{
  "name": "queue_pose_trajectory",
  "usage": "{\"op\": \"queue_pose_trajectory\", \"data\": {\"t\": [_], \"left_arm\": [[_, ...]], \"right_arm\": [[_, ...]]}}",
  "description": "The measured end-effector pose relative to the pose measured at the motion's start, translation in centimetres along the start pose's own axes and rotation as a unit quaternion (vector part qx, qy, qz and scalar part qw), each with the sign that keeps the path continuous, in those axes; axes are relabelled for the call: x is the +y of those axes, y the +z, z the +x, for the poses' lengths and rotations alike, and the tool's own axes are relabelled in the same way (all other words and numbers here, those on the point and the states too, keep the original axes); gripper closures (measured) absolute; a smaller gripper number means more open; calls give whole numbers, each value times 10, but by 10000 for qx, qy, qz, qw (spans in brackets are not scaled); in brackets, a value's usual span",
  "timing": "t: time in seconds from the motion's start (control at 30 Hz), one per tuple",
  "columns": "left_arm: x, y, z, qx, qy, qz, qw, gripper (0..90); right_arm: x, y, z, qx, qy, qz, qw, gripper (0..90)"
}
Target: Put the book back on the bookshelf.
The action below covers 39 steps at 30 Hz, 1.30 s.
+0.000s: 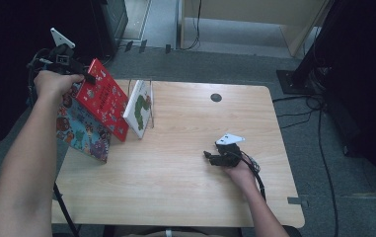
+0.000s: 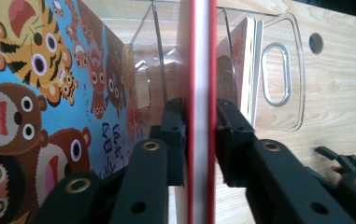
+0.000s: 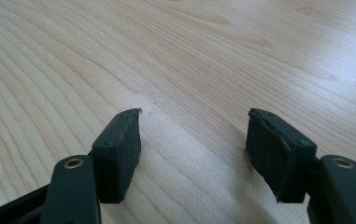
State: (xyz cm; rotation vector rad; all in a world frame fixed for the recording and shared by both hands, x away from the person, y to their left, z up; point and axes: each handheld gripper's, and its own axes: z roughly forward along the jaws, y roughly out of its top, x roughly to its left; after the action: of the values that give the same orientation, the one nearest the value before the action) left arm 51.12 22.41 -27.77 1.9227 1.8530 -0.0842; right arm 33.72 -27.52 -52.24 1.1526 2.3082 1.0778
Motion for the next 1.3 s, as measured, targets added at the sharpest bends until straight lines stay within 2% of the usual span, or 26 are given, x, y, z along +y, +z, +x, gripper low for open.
{"op": "queue_pose_trajectory", "data": {"t": [0.03, 0.3, 0.5, 0.73, 0.8, 1.07, 1.3], "left_arm": [[0, -1, -1, 64, 36, 41, 10000, 726], [2, -6, 2, 64, 38, 26, 10000, 621], [3, -17, -1, 128, 181, -22, 9998, 574], [2, -28, -2, 130, 243, -78, 9996, 538], [1, -32, -2, -57, 263, -118, 9996, 540], [-8, -45, -15, -183, 468, -306, 9983, 528], [-23, -38, -29, -389, 608, -440, 9964, 500]], "right_arm": [[0, 0, 0, 0, 0, -2, 10000, 352], [0, 0, 0, 3, 6, 1, 10000, 351], [0, 0, 0, 0, 2, -5, 10000, 351], [0, 0, 0, -1, 3, -5, 10000, 352], [0, 0, 0, -1, 4, -5, 10000, 351], [0, 0, 0, -7, -5, -9, 10000, 351], [0, 0, 0, 26, -23, -1, 10000, 340]]}}
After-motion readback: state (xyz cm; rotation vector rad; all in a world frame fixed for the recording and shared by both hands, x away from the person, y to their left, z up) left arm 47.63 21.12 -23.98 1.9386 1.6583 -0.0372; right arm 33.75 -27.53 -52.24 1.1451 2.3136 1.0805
